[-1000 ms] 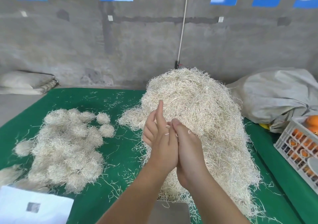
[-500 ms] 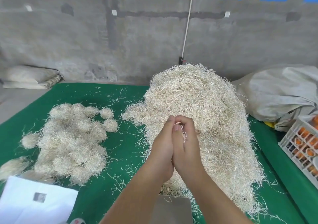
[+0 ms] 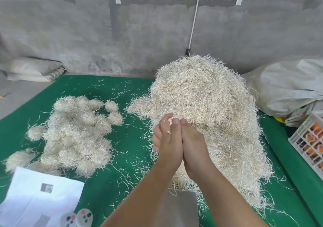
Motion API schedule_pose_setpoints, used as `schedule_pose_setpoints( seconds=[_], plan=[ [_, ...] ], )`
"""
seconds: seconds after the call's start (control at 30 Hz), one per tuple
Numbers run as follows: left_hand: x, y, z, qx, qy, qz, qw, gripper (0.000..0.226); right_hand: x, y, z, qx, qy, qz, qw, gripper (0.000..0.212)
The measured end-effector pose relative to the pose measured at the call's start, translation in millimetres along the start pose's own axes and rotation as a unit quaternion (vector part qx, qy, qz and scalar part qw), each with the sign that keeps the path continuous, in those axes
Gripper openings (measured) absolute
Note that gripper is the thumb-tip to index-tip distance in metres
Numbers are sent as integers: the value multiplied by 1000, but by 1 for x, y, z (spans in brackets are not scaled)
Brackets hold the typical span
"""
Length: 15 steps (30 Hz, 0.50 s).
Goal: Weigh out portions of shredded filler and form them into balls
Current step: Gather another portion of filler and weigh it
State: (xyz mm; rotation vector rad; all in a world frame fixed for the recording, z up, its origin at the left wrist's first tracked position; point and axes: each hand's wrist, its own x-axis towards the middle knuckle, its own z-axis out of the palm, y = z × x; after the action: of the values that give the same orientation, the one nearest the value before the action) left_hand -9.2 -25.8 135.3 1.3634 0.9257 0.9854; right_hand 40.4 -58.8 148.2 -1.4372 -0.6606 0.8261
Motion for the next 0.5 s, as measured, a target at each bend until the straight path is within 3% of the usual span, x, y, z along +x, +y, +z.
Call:
schedule_pose_setpoints(
  seconds=[0.07,0.2,0.33,0.4,0.5],
  plan=[
    [3,0,-5,47,15,2,999,34,1,5,1,-2,21,-8,1000,39],
    [-8,-2,-6,-110,-105,-49,987,24,10,9,2,-30,64,-52,996,43],
    [-13,-12,-11,-162,-93,-114,976,45,14,20,6,-4,41,-49,998,45],
    [-14,-23,-19,-150,-79,-118,978,52,15,28,11,-49,26,-25,998,43],
    [-4,-37,-48,-65,-32,-153,986,71,22,34,18,19,1,49,999,67]
  ],
)
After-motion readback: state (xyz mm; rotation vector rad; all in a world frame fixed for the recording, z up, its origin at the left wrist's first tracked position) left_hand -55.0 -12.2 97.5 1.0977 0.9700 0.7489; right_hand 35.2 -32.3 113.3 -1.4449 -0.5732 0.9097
